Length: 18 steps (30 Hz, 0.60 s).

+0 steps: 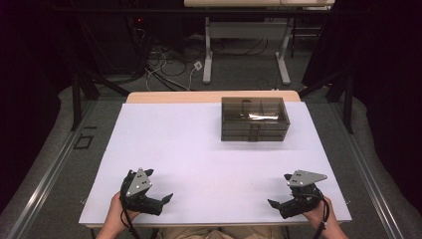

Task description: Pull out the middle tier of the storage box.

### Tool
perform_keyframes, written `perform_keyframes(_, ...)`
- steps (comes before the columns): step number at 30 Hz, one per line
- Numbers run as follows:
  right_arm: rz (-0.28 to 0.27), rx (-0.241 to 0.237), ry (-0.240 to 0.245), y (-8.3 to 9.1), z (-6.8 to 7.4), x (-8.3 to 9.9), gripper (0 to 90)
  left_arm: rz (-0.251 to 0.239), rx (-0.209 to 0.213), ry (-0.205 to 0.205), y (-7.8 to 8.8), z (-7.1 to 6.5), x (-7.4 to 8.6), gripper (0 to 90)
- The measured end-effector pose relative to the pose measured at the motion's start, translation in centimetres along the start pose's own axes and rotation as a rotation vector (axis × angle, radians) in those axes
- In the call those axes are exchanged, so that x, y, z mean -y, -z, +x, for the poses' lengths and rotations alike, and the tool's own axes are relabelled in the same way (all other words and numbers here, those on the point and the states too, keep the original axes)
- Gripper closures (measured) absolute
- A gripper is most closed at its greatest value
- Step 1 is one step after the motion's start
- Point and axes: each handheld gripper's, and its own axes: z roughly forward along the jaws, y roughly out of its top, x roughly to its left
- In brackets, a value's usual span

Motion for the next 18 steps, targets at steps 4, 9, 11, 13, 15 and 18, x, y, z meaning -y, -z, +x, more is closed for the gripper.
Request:
perform_keyframes(4, 0.008, 0.004, -0.007, -0.14, 0.12, -0.03, 0.0, 0.005, 0.007, -0.004, -0.04, -0.04, -0.03, 0.0)
perform_keyframes(9, 0.016, -0.001, -0.001, -0.36, 0.05, -0.06, 0.0, 0.008, 0.009, 0.005, -0.05, -0.09, 0.01, 0.1)
perform_keyframes(11, 0.020, 0.003, 0.000, -0.44, 0.07, -0.10, 0.0, 0.008, 0.007, 0.010, -0.03, -0.06, 0.06, 0.1)
perform_keyframes(13, 0.021, 0.006, 0.002, -0.54, 0.08, -0.13, 0.0, 0.005, 0.006, 0.011, -0.06, -0.04, 0.07, 0.0)
perform_keyframes(15, 0.014, 0.004, -0.004, -0.69, 0.12, -0.16, 0.0, 0.005, 0.001, 0.010, -0.14, -0.02, 0.07, 0.0)
perform_keyframes(18, 0.020, 0.003, 0.004, -0.85, 0.16, -0.29, 0.0, 0.013, 0.000, 0.004, -0.20, -0.04, 0.03, 0.0)
